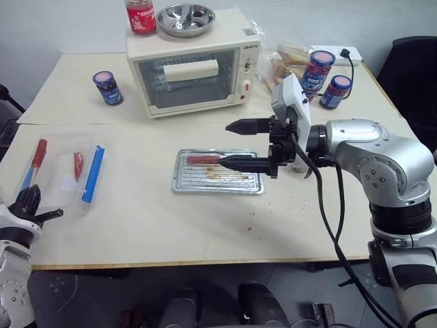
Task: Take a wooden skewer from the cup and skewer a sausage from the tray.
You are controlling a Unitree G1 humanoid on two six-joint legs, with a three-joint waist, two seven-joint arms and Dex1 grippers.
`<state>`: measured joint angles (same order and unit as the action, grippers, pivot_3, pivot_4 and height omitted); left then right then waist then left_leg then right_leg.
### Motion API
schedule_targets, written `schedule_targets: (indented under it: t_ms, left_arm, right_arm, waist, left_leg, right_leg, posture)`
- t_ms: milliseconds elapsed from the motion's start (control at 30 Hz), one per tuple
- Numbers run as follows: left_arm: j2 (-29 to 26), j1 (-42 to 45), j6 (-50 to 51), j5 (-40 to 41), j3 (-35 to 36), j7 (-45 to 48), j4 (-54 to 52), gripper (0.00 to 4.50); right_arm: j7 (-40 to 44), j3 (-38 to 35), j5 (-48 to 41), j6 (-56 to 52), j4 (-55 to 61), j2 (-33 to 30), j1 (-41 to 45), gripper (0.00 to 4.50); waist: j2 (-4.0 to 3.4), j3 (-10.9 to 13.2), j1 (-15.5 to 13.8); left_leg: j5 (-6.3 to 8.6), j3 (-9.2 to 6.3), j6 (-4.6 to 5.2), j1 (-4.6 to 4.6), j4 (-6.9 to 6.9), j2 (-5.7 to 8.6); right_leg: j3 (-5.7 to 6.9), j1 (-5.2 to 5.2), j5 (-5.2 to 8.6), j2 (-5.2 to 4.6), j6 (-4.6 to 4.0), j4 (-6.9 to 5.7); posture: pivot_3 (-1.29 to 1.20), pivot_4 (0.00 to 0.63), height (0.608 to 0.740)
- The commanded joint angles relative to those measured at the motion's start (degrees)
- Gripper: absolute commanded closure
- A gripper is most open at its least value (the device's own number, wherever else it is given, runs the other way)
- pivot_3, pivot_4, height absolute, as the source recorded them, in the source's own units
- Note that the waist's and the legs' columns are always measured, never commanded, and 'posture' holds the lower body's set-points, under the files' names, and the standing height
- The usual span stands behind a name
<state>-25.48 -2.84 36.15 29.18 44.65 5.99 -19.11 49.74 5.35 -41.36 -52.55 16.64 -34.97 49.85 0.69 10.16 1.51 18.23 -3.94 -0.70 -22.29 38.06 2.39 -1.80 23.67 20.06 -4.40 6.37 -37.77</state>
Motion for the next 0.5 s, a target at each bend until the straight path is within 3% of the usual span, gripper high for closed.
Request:
schedule_targets:
  t_ms: [33,200,367,500]
  left_arm:
    - [-1.7,0.6,-2.6,1.2,0.5,2.6,0.0,3.54]
    - [-3.7,-4.2,-1.4,5.7,5.9,6.9,-4.9,2.36]
    - [-6.9,-20.6,1.1,17.3,18.7,21.2,-11.9,2.36]
    - [-9.9,-30.9,2.3,22.8,28.4,28.9,-10.2,2.36]
  right_arm:
    - [-0.2,-2.0,0.3,1.2,1.4,-0.5,-0.1,0.0]
    - [0.2,-1.5,0.3,0.8,0.8,-0.8,0.3,0.0]
    - [3.9,-0.8,0.9,0.6,-1.3,-3.7,1.1,0.0]
    - [8.0,-0.5,0.0,-0.7,-3.7,-5.8,2.5,0.0]
  waist:
    - [0.01,0.0,0.0]
    - [0.02,0.0,0.2]
    - [0.03,0.0,0.5]
    - [-0.01,0.0,-0.1]
  left_leg:
    - [0.0,0.0,0.0,0.0,0.0,0.0]
    - [0.01,0.0,-0.01,-0.01,-0.01,-0.02]
    - [0.08,0.03,-0.04,-0.02,-0.12,-0.08]
    - [0.12,0.03,0.01,0.01,-0.1,-0.09]
  right_leg:
    - [0.0,0.0,0.0,0.0,0.0,0.01]
    - [-0.01,0.01,0.0,0.0,0.0,0.03]
    - [-0.05,0.02,0.01,0.01,-0.02,0.17]
    - [-0.02,-0.08,0.03,-0.02,-0.06,0.32]
  posture:
    - [0.0,0.15,0.74]
    - [0.0,0.15,0.74]
    - [0.0,0.15,0.74]
    - [0.0,0.15,0.74]
